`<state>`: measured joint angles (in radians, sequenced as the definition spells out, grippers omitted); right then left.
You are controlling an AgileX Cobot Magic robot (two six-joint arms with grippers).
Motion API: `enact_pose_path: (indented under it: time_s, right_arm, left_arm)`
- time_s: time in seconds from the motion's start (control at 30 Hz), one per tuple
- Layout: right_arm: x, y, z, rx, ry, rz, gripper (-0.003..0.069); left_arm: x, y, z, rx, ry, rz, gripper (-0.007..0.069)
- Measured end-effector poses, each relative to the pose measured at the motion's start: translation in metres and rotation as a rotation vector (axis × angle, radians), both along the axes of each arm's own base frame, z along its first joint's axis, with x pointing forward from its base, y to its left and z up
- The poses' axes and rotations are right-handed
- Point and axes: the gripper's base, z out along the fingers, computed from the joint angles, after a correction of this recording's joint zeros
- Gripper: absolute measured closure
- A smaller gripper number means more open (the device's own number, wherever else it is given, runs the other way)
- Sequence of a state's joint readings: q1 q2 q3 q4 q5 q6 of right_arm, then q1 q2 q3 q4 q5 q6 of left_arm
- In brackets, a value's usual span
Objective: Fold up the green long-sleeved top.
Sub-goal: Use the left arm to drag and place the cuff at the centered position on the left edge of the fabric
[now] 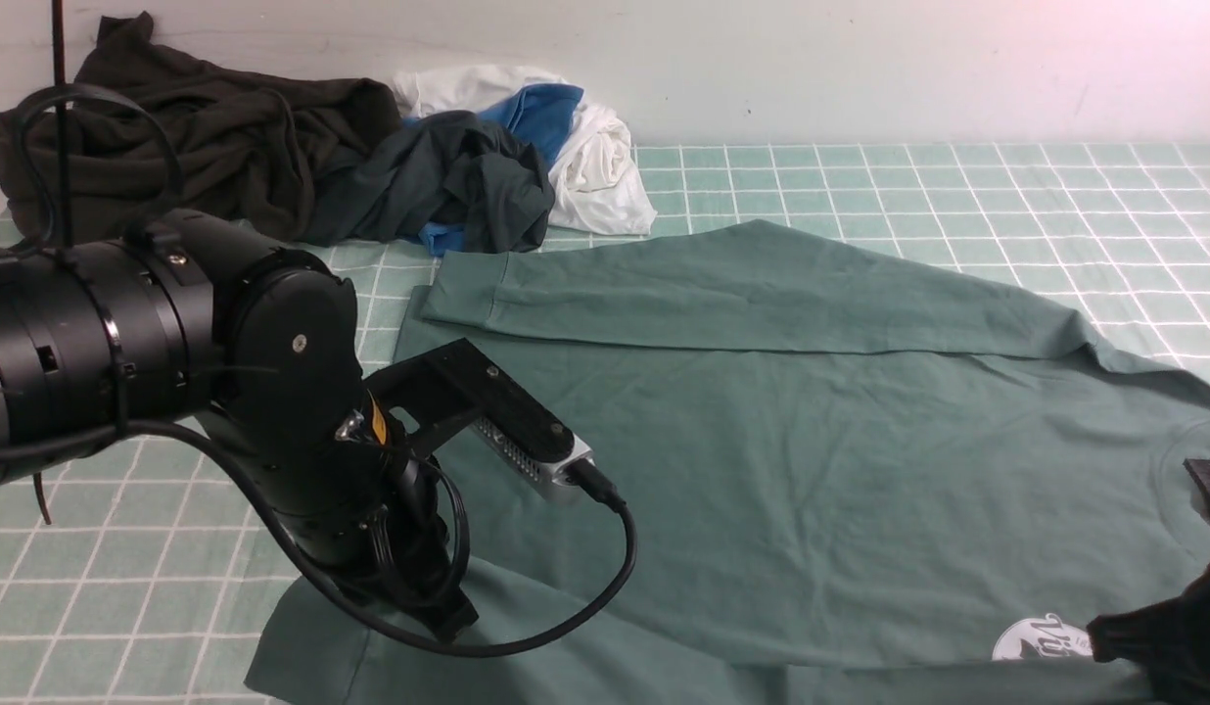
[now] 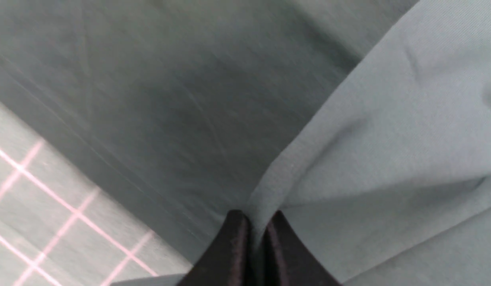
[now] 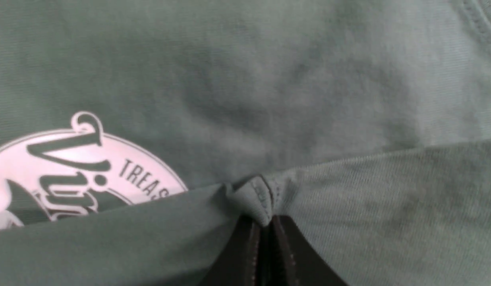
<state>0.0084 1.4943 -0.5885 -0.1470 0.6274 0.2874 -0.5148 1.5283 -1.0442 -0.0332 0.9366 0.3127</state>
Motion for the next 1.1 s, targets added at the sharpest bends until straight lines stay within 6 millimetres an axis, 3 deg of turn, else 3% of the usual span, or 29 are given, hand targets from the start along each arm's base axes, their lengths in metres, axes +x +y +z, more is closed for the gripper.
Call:
enact_pose_path:
  time_s: [0.17,0.33,0.5,0.6,0.7,0.87,0.9,1.0,1.1]
  right_arm:
    - [-0.006,-0.006,0.014,-0.061,-0.037,-0.023,0.0655]
    - [-0.012,-0.011,0.033,-0.107,-0.105,-0.057,0.0655]
    - [-0.012,-0.012,0.036,-0.116,-0.121,-0.061,0.0653]
    - [-0.011,-0.012,0.036,-0.117,-0.126,-0.058,0.0642]
    - [-0.011,-0.012,0.037,-0.118,-0.132,-0.055,0.0596]
    - [-0.004,-0.012,0.044,-0.118,-0.166,-0.052,0.0426]
    - [-0.004,-0.012,0.044,-0.119,-0.164,-0.053,0.0419]
    - [0.015,-0.012,0.069,-0.117,-0.256,-0.06,0.0331]
    - [0.032,-0.012,0.097,-0.115,-0.356,-0.06,0.0308]
  left_arm:
    - [0.015,-0.004,0.019,0.006,-0.103,-0.023,0.0607]
    - [0.045,-0.015,0.04,0.021,-0.207,-0.044,0.0604]
    - [0.083,-0.032,0.026,0.074,-0.227,-0.065,0.0581]
    - [0.094,-0.037,0.02,0.086,-0.228,-0.07,0.0552]
    - [0.109,-0.044,0.005,0.105,-0.214,-0.071,0.048]
    - [0.131,-0.051,-0.004,0.093,-0.193,0.026,0.025]
    - [0.133,-0.051,-0.005,0.095,-0.191,0.03,0.025]
    - [0.159,-0.038,-0.001,0.042,-0.186,0.191,0.0155]
    - [0.184,-0.023,-0.001,-0.014,-0.173,0.295,0.0133]
